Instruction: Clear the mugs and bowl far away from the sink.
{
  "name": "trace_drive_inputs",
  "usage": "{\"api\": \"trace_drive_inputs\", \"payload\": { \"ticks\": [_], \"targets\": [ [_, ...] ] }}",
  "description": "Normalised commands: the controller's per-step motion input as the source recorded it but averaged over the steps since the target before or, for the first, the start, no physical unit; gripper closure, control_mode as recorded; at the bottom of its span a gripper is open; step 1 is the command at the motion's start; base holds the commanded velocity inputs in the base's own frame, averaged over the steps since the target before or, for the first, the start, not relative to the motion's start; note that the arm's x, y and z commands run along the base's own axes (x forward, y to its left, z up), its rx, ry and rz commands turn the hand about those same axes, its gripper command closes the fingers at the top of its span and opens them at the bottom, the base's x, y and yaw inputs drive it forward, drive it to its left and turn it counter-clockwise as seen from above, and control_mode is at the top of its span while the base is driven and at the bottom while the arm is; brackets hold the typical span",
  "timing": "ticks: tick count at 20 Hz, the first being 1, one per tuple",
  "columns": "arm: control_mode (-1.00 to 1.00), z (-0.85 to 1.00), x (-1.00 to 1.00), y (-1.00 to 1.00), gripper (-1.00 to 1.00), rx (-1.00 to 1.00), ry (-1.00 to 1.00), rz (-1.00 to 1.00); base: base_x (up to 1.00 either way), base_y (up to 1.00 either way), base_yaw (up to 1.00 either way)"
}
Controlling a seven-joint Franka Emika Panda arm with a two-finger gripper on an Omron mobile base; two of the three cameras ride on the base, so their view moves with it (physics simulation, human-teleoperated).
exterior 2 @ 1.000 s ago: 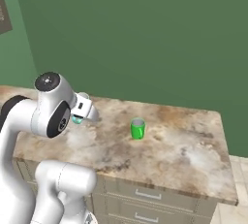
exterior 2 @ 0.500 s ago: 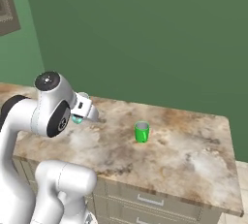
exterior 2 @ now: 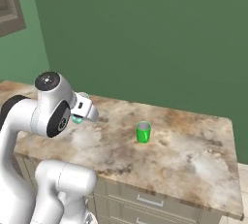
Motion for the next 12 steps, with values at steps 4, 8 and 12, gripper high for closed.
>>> {"api": "trace_drive_inputs", "payload": {
  "ticks": [4, 8, 12],
  "targets": [
    [1.00, 0.00, 0.00, 0.00, 1.00, 0.00, 0.00, 0.00, 0.23, -0.14, 0.16],
    [1.00, 0.00, 0.00, 0.00, 1.00, 0.00, 0.00, 0.00, 0.25, -0.13, 0.15],
    [-1.00, -0.44, 0.34, -0.05, 1.00, 0.00, 0.00, 0.14, 0.00, 0.00, 0.00]
  ]
}}
